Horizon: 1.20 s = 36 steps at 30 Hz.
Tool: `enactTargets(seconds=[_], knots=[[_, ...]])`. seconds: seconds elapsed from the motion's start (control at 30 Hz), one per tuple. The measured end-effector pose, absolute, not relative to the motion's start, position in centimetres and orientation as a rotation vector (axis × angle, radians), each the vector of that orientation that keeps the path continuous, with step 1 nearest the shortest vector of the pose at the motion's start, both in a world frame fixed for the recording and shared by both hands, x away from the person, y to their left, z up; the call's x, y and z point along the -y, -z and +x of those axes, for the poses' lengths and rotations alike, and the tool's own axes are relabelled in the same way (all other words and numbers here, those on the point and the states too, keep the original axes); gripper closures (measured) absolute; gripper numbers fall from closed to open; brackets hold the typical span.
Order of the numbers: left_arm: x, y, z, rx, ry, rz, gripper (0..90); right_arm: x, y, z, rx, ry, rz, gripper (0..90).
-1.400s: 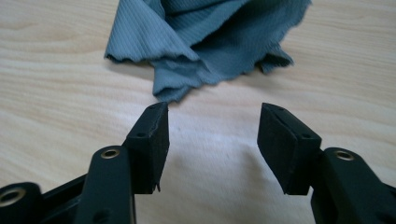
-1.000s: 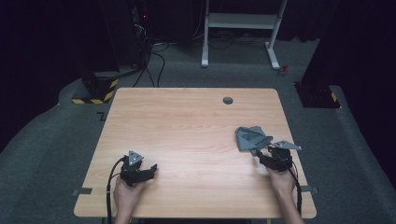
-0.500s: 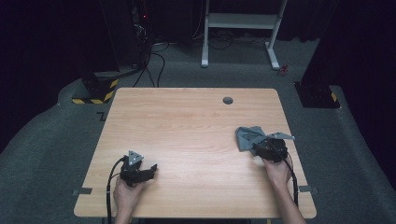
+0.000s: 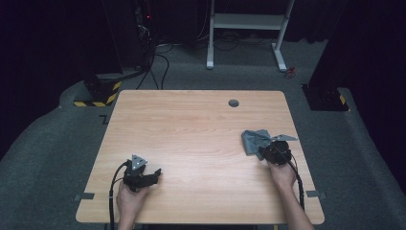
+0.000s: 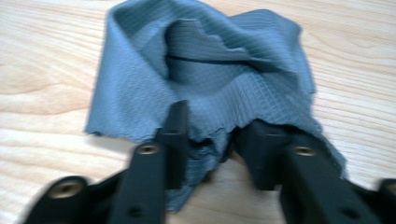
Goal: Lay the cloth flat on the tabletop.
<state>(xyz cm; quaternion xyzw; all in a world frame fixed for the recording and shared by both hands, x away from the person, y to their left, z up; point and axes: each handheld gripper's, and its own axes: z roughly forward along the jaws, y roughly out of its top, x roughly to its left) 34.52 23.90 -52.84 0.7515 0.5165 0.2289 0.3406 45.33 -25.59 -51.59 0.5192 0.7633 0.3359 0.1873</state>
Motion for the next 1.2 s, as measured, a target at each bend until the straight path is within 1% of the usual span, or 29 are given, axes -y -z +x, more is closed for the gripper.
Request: enactTargets(seconds=[0.03,0.07,0.1,0.13,0.17,0.43,0.93,1.2], knots=[[-23.9,52.8,34.5,-1.344,-0.596,1.956,24.7,25.6,51.6,45.3,-2.155,-0.959,1.468,77.5],[-23.9,52.8,34.5,-1.344,-0.596,1.956,24.7,25.6,51.6,45.3,-2.155,-0.959,1.468,77.5],[-23.9,52.8,34.5,-1.344,-0.595,1.955,24.7,25.6,51.6,45.3,-2.159,-0.969,1.466,82.4],[-23.9,52.8,34.5,-1.344,-0.595,1.955,24.7,25.6,51.6,45.3,-2.159,-0.969,1.466,82.4],[-23.9,52.8,34.5,-1.343,-0.593,1.956,24.7,25.5,51.6,45.2,-2.165,-0.972,1.459,84.4],[-23.9,52.8,34.5,-1.343,-0.597,1.958,24.7,24.8,51.4,44.1,-2.17,-1.027,1.416,85.4],[-23.9,52.8,34.5,-1.342,-0.598,1.961,24.7,21.2,50.7,41.4,-2.272,-1.083,1.226,85.5],[-23.9,52.8,34.5,-1.342,-0.598,1.961,24.7,19.8,50.8,40.6,-2.301,-1.115,1.193,85.5]])
